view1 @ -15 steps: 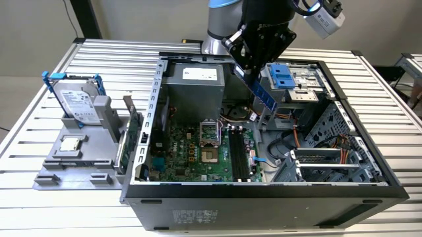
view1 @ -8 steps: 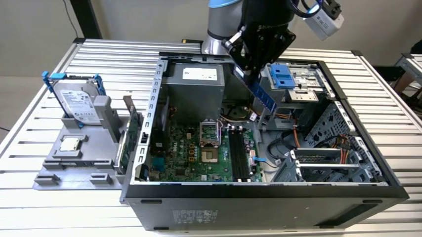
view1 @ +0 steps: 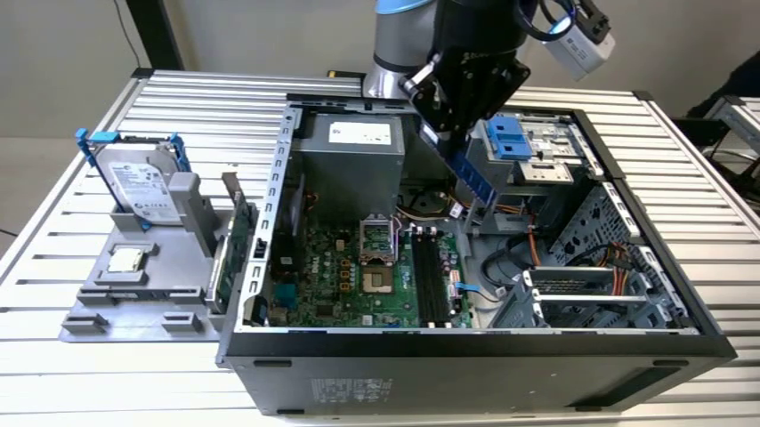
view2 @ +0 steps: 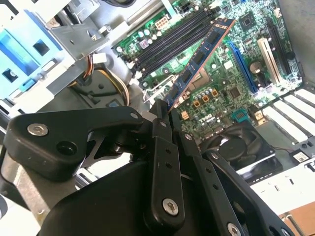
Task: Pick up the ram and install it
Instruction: 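Insert the ram into the slot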
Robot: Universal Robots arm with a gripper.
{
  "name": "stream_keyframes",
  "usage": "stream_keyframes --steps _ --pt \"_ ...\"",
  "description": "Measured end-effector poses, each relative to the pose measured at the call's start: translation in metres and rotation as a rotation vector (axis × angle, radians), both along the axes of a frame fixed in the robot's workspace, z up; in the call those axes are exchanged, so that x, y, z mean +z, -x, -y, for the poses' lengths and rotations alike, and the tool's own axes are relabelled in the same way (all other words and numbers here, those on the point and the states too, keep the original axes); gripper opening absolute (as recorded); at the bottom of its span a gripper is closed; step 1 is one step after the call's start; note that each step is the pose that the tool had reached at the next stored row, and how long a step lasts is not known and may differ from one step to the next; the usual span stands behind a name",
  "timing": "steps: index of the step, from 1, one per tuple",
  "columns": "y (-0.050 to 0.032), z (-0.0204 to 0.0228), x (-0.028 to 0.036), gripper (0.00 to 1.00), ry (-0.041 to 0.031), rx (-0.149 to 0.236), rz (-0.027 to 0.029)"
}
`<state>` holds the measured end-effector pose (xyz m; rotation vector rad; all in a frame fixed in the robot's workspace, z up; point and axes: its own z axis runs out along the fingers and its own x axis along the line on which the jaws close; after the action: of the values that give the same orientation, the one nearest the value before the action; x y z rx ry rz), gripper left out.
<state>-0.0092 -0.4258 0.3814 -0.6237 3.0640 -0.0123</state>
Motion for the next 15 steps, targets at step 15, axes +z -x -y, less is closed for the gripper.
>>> stream_keyframes --steps 15 --pt "0.0 0.0 -0.0141 0.0 -0.0002 -0.029 0.0"
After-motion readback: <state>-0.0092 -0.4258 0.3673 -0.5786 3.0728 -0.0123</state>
